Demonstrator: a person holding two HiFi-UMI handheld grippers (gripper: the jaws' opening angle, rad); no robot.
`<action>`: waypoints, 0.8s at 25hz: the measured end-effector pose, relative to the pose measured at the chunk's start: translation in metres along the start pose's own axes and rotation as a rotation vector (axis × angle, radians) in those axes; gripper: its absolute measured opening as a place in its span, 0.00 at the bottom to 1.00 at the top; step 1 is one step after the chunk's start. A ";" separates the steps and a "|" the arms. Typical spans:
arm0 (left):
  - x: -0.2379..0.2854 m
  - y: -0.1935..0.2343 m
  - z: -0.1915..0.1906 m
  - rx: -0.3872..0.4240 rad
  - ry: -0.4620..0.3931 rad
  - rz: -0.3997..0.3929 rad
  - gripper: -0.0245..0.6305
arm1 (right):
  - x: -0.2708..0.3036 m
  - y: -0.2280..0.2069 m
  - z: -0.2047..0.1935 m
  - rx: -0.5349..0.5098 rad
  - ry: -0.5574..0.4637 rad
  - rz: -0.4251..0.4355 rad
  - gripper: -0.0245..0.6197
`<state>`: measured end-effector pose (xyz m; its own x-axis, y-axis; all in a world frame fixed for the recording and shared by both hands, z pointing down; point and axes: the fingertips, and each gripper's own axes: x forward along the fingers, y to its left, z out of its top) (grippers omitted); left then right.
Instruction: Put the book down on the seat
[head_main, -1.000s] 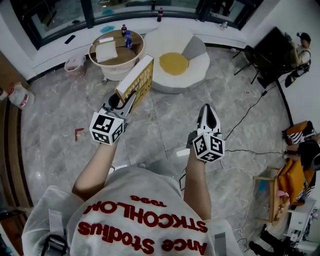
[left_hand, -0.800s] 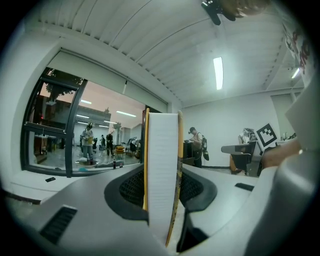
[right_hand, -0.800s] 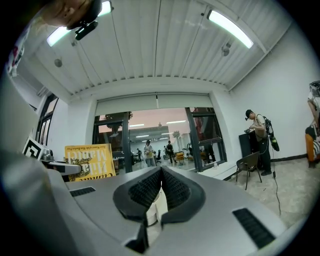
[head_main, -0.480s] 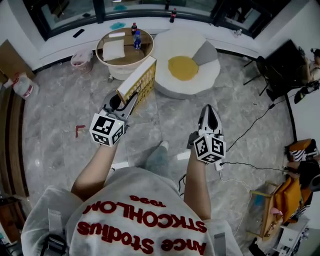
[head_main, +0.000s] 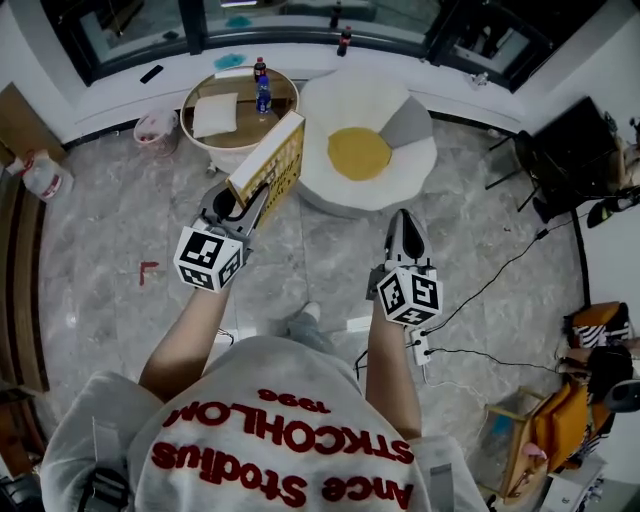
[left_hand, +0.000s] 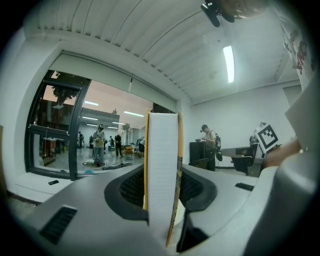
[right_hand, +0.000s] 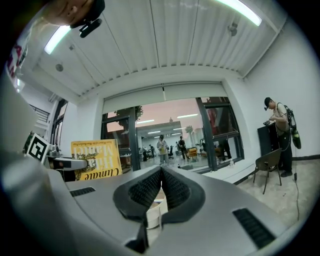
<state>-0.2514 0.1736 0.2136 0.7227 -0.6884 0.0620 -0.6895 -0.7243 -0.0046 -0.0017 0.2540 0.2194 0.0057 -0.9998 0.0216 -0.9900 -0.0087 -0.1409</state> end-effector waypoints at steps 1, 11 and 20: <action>0.010 0.000 0.001 -0.001 -0.001 0.001 0.26 | 0.006 -0.005 0.001 -0.005 0.000 0.007 0.08; 0.103 0.002 0.023 0.009 -0.028 0.051 0.26 | 0.057 -0.091 0.025 -0.013 -0.025 0.003 0.08; 0.154 -0.009 0.033 0.022 -0.051 0.059 0.26 | 0.093 -0.139 0.033 -0.010 -0.037 0.008 0.08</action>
<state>-0.1325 0.0731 0.1903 0.6824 -0.7309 0.0098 -0.7304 -0.6824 -0.0289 0.1408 0.1620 0.2080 0.0032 -0.9999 -0.0158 -0.9913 -0.0011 -0.1313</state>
